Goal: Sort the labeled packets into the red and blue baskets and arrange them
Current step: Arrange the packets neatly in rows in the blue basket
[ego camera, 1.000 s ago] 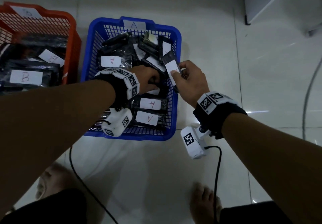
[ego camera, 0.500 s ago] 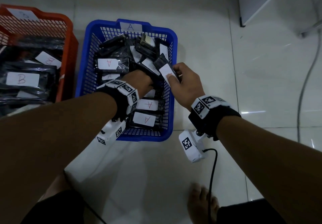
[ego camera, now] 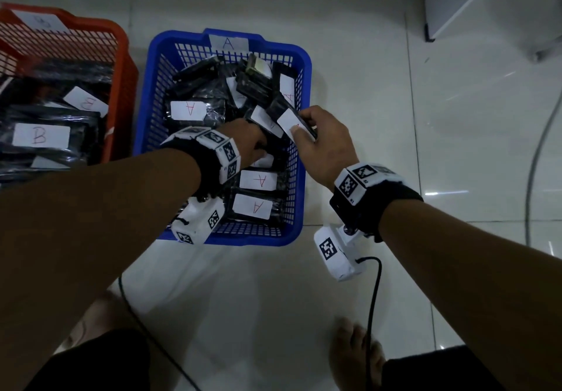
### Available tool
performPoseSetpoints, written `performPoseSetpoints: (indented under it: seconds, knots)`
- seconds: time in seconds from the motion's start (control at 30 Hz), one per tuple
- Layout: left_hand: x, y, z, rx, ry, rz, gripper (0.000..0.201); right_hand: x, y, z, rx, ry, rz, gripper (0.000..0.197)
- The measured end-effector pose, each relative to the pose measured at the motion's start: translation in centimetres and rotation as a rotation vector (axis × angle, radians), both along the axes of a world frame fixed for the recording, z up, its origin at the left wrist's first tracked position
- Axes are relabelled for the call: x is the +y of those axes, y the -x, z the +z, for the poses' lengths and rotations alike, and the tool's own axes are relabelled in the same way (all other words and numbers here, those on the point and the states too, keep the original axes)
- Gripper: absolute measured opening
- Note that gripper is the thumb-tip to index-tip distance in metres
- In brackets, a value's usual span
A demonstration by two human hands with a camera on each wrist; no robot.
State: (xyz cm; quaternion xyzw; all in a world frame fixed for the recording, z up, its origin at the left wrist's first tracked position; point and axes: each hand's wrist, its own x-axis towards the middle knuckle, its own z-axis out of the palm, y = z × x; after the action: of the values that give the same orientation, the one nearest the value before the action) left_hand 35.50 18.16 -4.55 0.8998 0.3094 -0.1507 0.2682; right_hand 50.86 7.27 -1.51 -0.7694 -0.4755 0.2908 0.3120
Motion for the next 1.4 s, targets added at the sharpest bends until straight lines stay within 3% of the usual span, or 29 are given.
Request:
performPoseSetpoints:
  seconds: [0.1,0.23,0.37,0.5,0.6,0.7,0.8,0.9,0.97,1.03,1.1,1.23,1.4]
  knots:
    - [0.1,0.9,0.5,-0.045,-0.076,-0.054,0.036,0.0,0.0,0.2,-0.05,-0.048,0.035,0.021]
    - [0.7,3.0,2.0,-0.215,-0.169,-0.11,0.027,0.3,0.6,1.0,-0.077,-0.098,0.109,0.025]
    - [0.6,5.8,3.0,-0.359,-0.35,-0.203,0.032,0.7,2.2,1.9,-0.086,-0.014,0.276,0.029]
    - [0.5,8.3,3.5,-0.224,-0.507,-0.162,0.019,1.0,3.9,2.4,-0.152,0.034,0.422,0.023]
    - [0.3,9.4,3.6,-0.035,-0.5,0.018,0.053,1.5,5.0,2.6,-0.209,0.23,0.626,0.028]
    - [0.1,9.2,3.7,0.065,-0.441,0.133,0.065,1.5,6.1,2.2,-0.289,0.406,0.796,0.028]
    - [-0.1,8.9,3.2,0.11,-0.447,0.168,0.075,1.7,6.4,1.4,-0.355,0.336,0.752,0.032]
    - [0.5,8.6,2.8,0.047,-0.496,0.185,0.079,2.7,6.1,1.0,-0.513,-0.027,0.531,0.023]
    - [1.5,8.3,2.7,-0.01,-0.487,0.183,0.082,3.6,5.8,1.2,-0.558,-0.127,0.351,0.022]
    - [2.5,8.2,2.5,-0.01,-0.426,0.179,0.085,4.4,5.3,1.1,-0.501,0.075,0.34,0.035]
    - [3.4,8.2,2.4,-0.013,-0.369,0.19,0.083,4.8,4.9,0.9,-0.521,0.266,0.448,0.045]
    - [4.8,7.9,3.0,0.018,-0.299,0.177,0.07,5.0,5.2,0.4,-0.683,0.3,0.549,0.049]
    - [4.8,9.0,3.5,-0.167,-0.168,0.232,0.067,5.1,5.2,0.0,-0.786,0.303,0.561,0.053]
